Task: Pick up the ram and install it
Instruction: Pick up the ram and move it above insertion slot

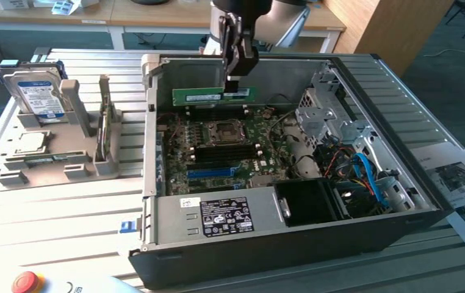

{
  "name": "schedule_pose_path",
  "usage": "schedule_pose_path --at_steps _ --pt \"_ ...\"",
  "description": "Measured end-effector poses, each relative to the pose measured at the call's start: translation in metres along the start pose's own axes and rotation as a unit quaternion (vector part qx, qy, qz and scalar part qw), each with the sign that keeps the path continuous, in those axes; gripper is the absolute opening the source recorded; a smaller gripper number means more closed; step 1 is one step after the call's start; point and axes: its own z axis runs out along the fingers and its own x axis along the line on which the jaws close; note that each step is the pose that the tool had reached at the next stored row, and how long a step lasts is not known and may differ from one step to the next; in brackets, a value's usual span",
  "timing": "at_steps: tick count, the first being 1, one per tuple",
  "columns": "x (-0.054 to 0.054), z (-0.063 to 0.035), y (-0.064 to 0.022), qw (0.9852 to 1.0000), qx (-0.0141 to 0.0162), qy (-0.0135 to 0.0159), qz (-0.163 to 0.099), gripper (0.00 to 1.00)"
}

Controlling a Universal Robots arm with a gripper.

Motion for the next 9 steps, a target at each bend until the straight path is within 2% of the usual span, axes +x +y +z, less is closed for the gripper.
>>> schedule_pose_path --at_steps 5,9 --pt "0.000 -0.0004 -0.0143 1.0000 0.0000 0.0001 0.000 0.12" --pt "0.000 -0.0004 -0.0159 1.0000 0.0000 0.0000 0.000 0.12"
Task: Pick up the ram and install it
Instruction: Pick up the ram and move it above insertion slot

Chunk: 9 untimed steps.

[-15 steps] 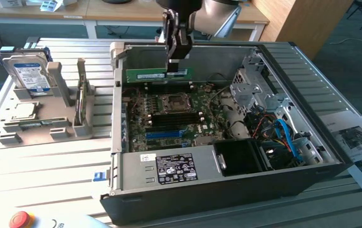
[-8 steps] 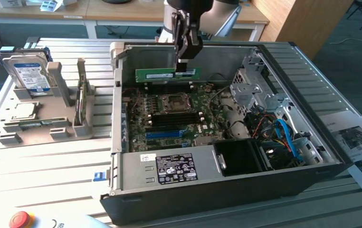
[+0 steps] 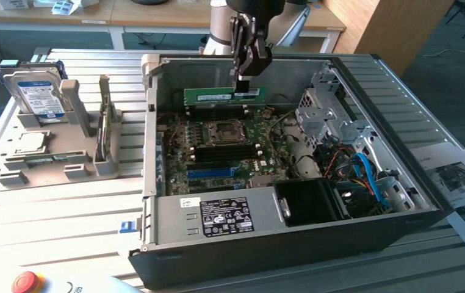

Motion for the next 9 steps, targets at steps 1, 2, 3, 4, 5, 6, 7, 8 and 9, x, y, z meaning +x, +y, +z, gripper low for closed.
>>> schedule_pose_path --at_steps 1,2,3,4,5,6,7,8,9 --pt "0.0000 0.0000 0.0000 1.0000 0.0000 0.0000 0.000 0.12" --pt "0.0000 0.0000 0.0000 1.0000 0.0000 0.0001 0.000 0.12" --pt "0.0000 0.0000 -0.0003 1.0000 -0.0002 0.0000 0.000 0.12" --pt "-0.0001 0.0001 -0.0011 1.0000 -0.0011 -0.0001 0.000 0.12" --pt "0.0000 0.0000 -0.0022 1.0000 -0.0027 -0.0001 0.000 0.12" --pt "0.0001 -0.0001 -0.0033 1.0000 -0.0044 -0.0001 0.000 0.12" --pt "0.0001 -0.0002 -0.0040 1.0000 -0.0053 -0.0001 0.000 0.12" --pt "0.0001 -0.0002 -0.0040 1.0000 -0.0054 -0.0001 0.000 0.12" --pt "0.0001 -0.0002 -0.0040 1.0000 -0.0054 -0.0001 0.000 0.12"
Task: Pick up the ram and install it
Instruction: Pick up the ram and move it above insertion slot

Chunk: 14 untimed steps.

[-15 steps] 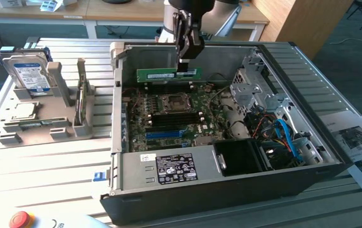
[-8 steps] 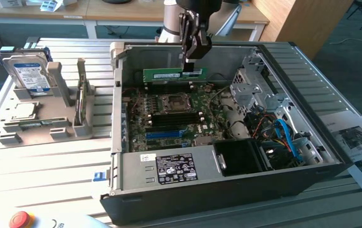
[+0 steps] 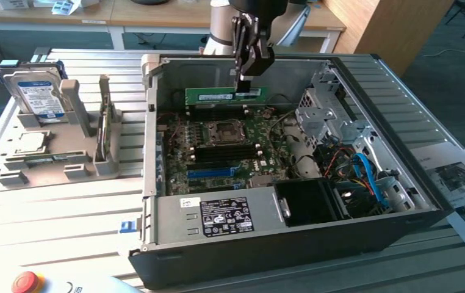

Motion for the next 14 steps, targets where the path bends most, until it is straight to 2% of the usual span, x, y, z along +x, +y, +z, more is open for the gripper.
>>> schedule_pose_path --at_steps 8,14 --pt "-0.0009 0.0011 -0.0002 1.0000 0.0000 0.0000 0.000 0.12" --pt "-0.0057 0.0022 -0.0003 1.0000 0.0000 0.0000 0.000 0.12"
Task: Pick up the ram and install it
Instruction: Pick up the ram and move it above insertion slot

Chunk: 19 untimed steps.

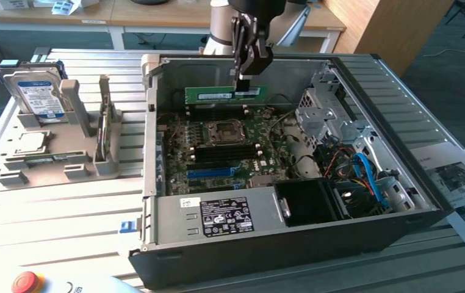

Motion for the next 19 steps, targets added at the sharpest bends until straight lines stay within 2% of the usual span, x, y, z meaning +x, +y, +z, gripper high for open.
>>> schedule_pose_path --at_steps 10,14,18,19 --pt "-0.0042 0.0001 -0.0002 1.0000 0.0000 0.0000 0.000 0.12" --pt "-0.0042 0.0002 -0.0001 1.0000 0.0002 -0.0053 0.000 0.12" --pt "-0.0041 0.0001 -0.0001 1.0000 0.0002 -0.0063 0.000 0.12" --pt "-0.0041 0.0001 -0.0001 1.0000 0.0004 -0.0080 0.000 0.12"
